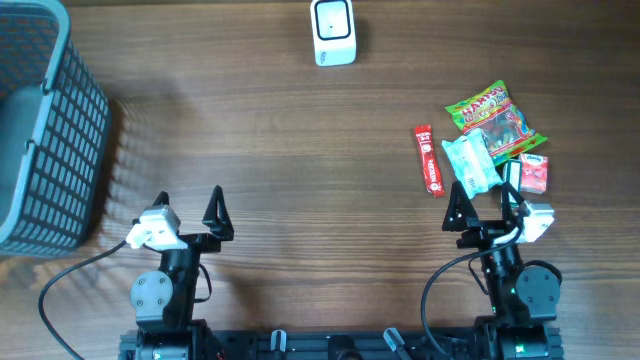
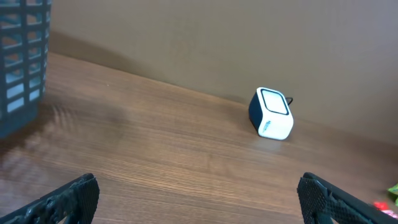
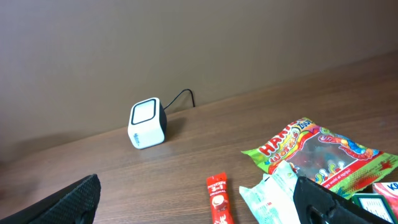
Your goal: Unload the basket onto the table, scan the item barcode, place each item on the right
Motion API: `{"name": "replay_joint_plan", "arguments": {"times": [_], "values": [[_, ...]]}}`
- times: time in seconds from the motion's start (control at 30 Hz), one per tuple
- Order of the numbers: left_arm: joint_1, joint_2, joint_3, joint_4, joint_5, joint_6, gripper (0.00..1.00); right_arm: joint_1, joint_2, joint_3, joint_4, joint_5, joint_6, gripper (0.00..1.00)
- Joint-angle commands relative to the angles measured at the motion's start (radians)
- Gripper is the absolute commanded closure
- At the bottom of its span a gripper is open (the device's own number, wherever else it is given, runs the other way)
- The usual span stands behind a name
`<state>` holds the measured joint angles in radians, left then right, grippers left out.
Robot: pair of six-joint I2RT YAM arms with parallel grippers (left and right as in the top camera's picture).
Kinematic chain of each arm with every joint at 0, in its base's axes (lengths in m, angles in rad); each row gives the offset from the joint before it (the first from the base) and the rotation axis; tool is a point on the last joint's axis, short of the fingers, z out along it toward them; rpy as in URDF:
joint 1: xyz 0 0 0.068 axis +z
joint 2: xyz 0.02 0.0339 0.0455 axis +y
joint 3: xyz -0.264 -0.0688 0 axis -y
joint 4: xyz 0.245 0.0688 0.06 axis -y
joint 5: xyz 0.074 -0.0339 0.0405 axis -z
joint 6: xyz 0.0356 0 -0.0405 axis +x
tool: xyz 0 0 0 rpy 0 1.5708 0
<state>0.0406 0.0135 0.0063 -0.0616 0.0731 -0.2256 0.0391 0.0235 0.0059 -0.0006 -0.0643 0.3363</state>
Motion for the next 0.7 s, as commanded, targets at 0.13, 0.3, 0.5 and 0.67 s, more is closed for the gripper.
{"name": "replay_joint_plan", "arguments": {"times": [0.13, 0.3, 0.5, 0.67], "values": [[0.004, -0.01, -0.001, -0.013, -0.013, 0.109, 0.0, -0.004, 0.002, -0.001, 0.003, -0.012, 0.007, 0.0], [0.004, -0.01, -0.001, -0.013, -0.013, 0.11, 0.0, -0.004, 0.002, -0.001, 0.003, -0.012, 0.007, 0.0], [-0.004, -0.01, -0.001, -0.012, -0.014, 0.11, 0.0, -0.004, 0.002, -0.001, 0.003, -0.012, 0.007, 0.0], [-0.003, -0.01, -0.001, -0.012, -0.014, 0.11, 0.0, -0.004, 0.002, -0.001, 0.003, -0.012, 0.006, 0.0]]}}
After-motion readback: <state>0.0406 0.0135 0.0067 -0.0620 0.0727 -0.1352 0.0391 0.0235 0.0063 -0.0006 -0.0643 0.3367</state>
